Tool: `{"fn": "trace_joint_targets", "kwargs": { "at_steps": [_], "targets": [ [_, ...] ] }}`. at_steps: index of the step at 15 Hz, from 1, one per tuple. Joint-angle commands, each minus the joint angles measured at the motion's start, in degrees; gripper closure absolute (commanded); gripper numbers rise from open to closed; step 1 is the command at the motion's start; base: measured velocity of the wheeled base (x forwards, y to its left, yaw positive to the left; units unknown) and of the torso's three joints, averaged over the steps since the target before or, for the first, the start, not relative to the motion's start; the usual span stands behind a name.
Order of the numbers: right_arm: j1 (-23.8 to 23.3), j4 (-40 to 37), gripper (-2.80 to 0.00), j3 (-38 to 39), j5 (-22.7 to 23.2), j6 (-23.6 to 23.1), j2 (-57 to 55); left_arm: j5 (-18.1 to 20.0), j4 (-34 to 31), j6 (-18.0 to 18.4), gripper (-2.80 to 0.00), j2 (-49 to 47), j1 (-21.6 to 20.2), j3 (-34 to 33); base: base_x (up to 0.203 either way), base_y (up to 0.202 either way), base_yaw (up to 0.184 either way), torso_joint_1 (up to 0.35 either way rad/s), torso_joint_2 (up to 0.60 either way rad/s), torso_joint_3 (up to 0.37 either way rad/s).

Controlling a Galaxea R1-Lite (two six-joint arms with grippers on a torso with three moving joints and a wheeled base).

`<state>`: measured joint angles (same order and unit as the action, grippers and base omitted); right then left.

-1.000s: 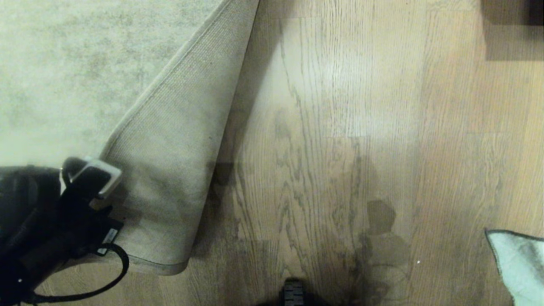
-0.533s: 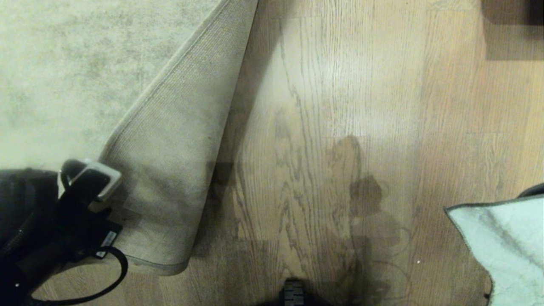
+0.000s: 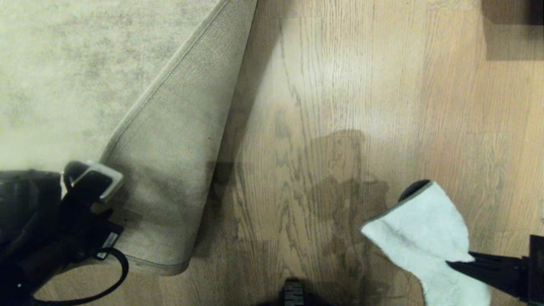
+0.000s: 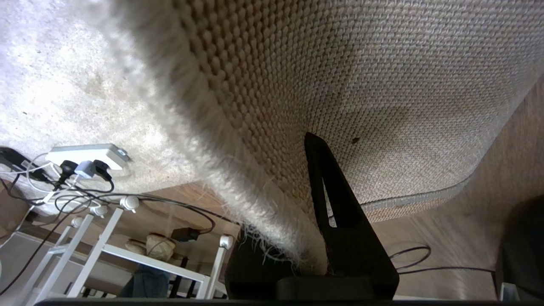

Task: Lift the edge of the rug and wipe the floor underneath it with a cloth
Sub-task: Wipe the floor under the carpet with a rag

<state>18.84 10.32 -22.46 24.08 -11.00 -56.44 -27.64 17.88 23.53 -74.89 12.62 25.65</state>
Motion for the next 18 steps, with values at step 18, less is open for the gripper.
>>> {"fn": "trace_joint_targets", "kwargs": {
  "at_steps": [18],
  "targets": [
    [34.48, 50.27, 0.00, -28.53, -15.73, 11.45, -78.08, -0.31, 0.13, 0.03, 0.00, -1.31, -0.05, -1.55, 0.000, 0.000, 0.000, 0.000, 0.00, 0.000]
  ]
}}
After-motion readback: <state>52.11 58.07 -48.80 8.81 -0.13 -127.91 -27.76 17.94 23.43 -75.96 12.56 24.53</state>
